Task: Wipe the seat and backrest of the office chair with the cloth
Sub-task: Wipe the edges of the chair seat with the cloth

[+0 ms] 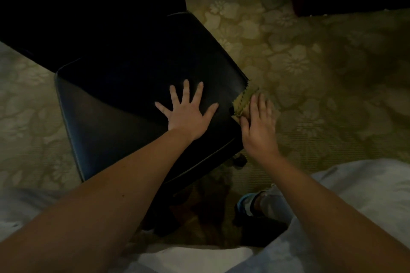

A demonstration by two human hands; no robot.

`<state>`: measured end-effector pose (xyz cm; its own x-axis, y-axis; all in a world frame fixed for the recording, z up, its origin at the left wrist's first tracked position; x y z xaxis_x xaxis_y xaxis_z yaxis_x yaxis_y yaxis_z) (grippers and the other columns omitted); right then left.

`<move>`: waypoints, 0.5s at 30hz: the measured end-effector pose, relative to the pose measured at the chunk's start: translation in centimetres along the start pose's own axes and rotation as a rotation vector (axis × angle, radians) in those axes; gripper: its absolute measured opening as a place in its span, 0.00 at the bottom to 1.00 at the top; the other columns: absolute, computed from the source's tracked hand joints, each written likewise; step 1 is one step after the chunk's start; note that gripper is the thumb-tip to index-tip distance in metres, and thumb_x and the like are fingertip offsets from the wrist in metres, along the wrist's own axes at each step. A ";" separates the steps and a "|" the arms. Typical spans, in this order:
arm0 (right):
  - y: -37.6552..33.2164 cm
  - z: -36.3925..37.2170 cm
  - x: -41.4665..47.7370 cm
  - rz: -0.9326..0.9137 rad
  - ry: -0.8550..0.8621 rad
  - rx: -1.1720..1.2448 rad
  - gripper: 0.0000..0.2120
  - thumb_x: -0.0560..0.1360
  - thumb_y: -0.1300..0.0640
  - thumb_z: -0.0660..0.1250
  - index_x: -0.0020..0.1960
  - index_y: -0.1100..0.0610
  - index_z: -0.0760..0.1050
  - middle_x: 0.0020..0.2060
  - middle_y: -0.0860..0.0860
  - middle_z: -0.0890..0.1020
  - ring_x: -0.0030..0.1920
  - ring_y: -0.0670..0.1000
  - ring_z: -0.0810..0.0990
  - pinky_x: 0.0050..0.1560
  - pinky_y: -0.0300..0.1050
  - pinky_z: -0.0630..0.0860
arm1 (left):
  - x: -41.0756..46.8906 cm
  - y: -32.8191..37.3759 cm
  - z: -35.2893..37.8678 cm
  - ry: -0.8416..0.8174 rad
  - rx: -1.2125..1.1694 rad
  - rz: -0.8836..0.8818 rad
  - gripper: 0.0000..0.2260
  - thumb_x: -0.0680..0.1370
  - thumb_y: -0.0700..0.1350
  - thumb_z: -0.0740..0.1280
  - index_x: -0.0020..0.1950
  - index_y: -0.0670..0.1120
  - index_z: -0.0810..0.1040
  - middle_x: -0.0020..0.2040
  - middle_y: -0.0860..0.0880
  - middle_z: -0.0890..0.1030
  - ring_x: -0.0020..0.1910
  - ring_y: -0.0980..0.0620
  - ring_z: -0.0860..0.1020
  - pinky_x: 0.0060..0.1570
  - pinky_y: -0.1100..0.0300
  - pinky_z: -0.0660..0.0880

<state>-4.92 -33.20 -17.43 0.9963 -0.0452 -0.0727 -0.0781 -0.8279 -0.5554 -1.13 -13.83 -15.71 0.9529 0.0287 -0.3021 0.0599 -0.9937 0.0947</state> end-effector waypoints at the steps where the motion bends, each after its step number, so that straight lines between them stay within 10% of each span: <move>1: 0.0 0.0 0.2 -0.002 0.001 -0.001 0.30 0.85 0.50 0.53 0.82 0.56 0.44 0.81 0.54 0.46 0.81 0.56 0.41 0.77 0.50 0.36 | -0.1 -0.1 -0.2 -0.019 -0.010 0.029 0.33 0.80 0.71 0.44 0.81 0.62 0.37 0.83 0.52 0.37 0.81 0.39 0.36 0.70 0.24 0.41; 15: -1.3 1.0 0.5 0.153 -0.008 0.008 0.31 0.85 0.51 0.52 0.81 0.58 0.41 0.81 0.57 0.43 0.80 0.60 0.40 0.78 0.56 0.40 | -2.1 -2.0 0.6 -0.131 0.175 0.301 0.29 0.82 0.68 0.44 0.78 0.66 0.33 0.82 0.54 0.33 0.80 0.43 0.33 0.72 0.28 0.37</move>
<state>-4.33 -31.57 -17.59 0.9725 -0.1655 -0.1636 -0.2289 -0.8072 -0.5441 -3.42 -11.98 -15.81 0.8734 -0.2703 -0.4052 -0.2794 -0.9594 0.0377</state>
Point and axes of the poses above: each hand's wrist, its own x-axis towards the middle knuckle, its own z-axis out of the palm, y = z × x, the point moved 8 cm from there along x, towards the middle knuckle
